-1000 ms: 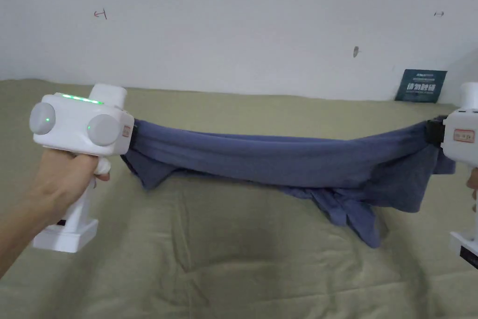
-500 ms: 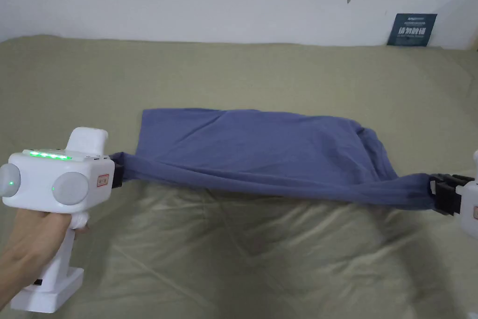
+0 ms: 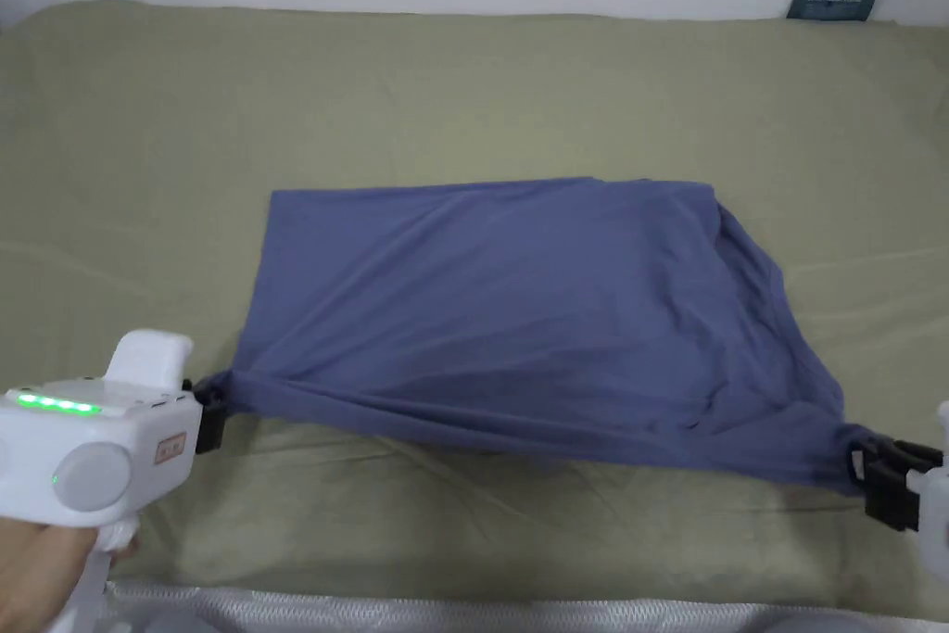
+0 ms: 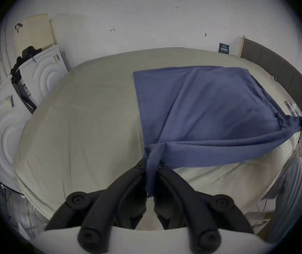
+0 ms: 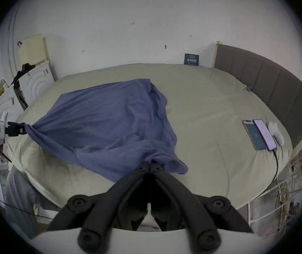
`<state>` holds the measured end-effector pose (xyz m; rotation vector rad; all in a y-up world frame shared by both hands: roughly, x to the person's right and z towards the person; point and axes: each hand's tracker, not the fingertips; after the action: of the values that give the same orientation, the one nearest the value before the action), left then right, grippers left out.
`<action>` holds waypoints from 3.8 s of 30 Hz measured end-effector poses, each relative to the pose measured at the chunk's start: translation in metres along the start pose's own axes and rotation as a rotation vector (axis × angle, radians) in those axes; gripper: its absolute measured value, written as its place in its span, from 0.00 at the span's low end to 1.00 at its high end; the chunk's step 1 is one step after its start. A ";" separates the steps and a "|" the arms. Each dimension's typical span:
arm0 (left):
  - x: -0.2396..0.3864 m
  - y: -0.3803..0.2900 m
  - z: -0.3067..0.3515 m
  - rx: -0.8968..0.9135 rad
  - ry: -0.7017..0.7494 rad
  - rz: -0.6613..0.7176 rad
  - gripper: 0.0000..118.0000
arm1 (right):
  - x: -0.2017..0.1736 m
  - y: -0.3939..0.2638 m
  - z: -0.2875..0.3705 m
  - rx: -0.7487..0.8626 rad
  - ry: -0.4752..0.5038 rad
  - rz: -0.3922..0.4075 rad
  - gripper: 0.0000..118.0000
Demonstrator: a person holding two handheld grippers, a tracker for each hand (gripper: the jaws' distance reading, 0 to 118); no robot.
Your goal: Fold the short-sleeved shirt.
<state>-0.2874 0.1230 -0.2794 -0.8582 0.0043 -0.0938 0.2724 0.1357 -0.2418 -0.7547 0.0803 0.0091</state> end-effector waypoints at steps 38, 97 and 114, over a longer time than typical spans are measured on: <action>-0.034 0.025 -0.027 -0.137 -0.048 0.300 0.97 | 0.014 -0.014 -0.011 -0.041 -0.052 -0.086 0.00; -0.056 0.137 -0.119 -0.161 -0.219 0.407 0.08 | -0.006 0.183 -0.199 -0.199 -0.020 0.112 0.06; -0.027 0.138 -0.118 -0.093 -0.051 0.261 0.97 | 0.017 0.162 -0.192 -0.171 -0.031 0.007 0.91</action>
<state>-0.3084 0.1260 -0.4622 -0.9455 0.0731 0.1743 0.2697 0.1222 -0.4929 -0.9254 0.0526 0.0346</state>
